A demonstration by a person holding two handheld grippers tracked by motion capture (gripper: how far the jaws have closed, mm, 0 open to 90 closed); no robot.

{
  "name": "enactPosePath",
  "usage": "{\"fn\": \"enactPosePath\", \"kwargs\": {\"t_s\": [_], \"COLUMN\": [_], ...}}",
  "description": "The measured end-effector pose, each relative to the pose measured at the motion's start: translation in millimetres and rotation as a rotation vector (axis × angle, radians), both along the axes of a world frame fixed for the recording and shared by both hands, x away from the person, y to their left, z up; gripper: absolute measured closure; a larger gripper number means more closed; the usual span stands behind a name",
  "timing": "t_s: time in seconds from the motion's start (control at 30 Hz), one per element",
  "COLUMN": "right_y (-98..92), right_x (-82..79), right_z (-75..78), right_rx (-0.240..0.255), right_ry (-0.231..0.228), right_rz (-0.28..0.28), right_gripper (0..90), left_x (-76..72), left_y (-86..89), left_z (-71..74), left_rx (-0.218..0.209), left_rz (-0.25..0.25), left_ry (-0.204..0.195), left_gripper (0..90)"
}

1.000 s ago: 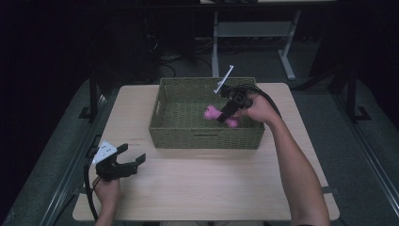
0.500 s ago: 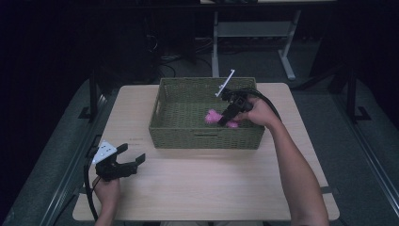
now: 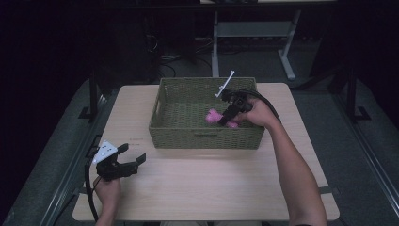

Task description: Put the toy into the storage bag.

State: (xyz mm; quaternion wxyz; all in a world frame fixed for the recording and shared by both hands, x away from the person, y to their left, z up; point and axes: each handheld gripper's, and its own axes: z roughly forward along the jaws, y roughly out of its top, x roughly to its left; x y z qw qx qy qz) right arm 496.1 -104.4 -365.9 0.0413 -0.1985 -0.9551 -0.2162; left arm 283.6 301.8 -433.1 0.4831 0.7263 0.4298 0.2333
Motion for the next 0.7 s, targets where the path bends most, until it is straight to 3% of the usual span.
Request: {"fn": "enactPosePath", "kwargs": {"t_s": [0.37, 0.7], "right_y": [4.1, 7.3], "right_x": [5.5, 6.1], "right_z": [-14.4, -14.5], "right_rx": [-0.002, 0.009], "right_ry": [0.034, 0.035], "right_rz": [-0.014, -0.015], "right_gripper": [58.1, 57.7], "left_x": [0.4, -0.3], "left_y": [0.5, 1.1], "left_z": [-0.1, 0.3], "left_rx": [-0.005, -0.005], "left_rz": [0.007, 0.007], "left_ry": [-0.001, -0.004], "left_gripper": [13.6, 13.6]}}
